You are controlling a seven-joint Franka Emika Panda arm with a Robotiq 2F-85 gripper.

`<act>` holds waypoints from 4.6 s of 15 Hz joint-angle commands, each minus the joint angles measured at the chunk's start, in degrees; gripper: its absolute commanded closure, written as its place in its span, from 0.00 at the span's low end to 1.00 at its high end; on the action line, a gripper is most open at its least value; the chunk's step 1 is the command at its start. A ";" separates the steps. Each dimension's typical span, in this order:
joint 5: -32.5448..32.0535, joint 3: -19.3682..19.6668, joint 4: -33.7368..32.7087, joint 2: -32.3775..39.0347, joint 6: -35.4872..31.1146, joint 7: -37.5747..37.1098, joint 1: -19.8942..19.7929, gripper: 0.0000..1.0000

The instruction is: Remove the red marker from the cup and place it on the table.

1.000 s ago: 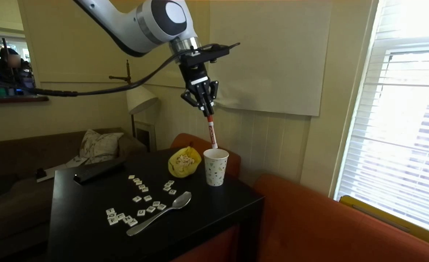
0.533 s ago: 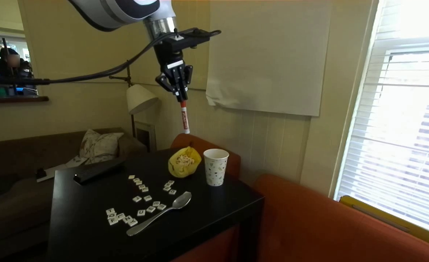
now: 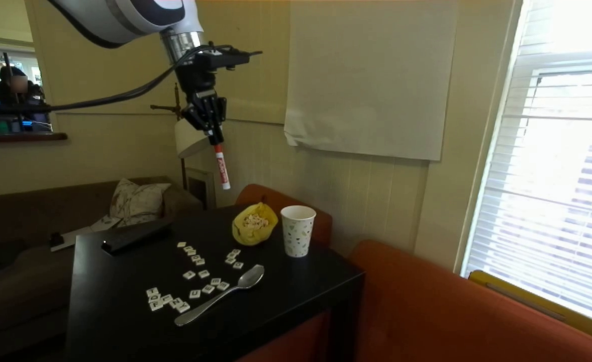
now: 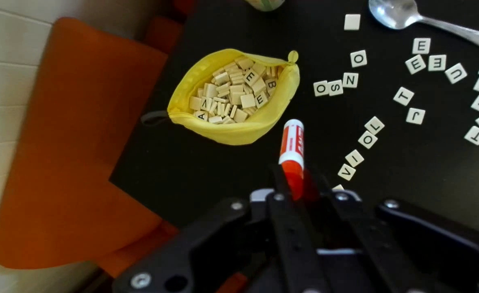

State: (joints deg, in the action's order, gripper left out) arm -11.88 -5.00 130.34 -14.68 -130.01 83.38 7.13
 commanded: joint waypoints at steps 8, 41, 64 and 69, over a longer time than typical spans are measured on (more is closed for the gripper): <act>-24.80 -7.61 -1.99 8.39 2.11 -24.53 1.85 0.84; -41.73 -9.92 -12.40 33.66 15.42 -56.04 7.76 0.96; -19.65 -12.47 -4.47 22.85 -11.81 -31.21 -1.45 0.25; 4.82 -15.83 2.76 7.06 -7.98 -27.93 -4.08 0.00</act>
State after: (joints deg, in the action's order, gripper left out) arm -18.26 -20.01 126.11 3.41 -141.18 54.39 3.66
